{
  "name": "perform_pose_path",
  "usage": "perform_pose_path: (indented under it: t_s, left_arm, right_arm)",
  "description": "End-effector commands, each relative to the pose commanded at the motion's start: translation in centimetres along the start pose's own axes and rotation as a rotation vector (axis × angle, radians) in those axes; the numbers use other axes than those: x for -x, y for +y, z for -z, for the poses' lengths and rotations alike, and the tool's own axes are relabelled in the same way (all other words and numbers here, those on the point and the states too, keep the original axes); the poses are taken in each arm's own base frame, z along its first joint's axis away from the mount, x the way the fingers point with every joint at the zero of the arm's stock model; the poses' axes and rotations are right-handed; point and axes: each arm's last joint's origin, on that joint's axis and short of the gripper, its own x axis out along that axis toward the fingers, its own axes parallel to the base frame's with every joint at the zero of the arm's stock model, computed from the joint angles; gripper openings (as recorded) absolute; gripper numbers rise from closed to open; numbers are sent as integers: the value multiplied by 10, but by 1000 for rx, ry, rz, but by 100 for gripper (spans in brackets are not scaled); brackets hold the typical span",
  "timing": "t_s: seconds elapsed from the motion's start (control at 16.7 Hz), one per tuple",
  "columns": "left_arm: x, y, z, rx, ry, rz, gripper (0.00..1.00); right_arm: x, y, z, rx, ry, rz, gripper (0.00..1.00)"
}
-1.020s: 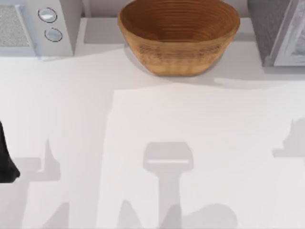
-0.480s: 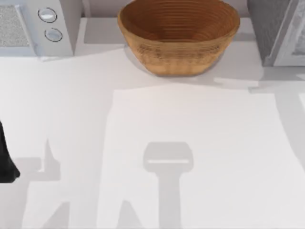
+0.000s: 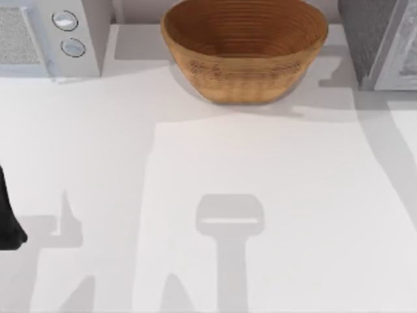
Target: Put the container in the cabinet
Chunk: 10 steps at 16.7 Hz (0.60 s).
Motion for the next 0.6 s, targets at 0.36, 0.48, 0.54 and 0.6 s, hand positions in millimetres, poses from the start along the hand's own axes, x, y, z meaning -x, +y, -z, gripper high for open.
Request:
perform_pose_path:
  t_s: [0.36,0.48,0.54,0.6]
  left_arm:
    - [0,0,0,0,0,0,100]
    - [0,0,0,0,0,0,100]
    - [0,0,0,0,0,0,100]
    - [0,0,0,0,0,0,100]
  right_arm:
    - [-2,0,-1,-3,-1,2,0]
    - [-5,0,-2,-1,1,2,0]
    - [-9,1,-4,0,3,2,0]
    - [-15,1,-6,3,6,3,0]
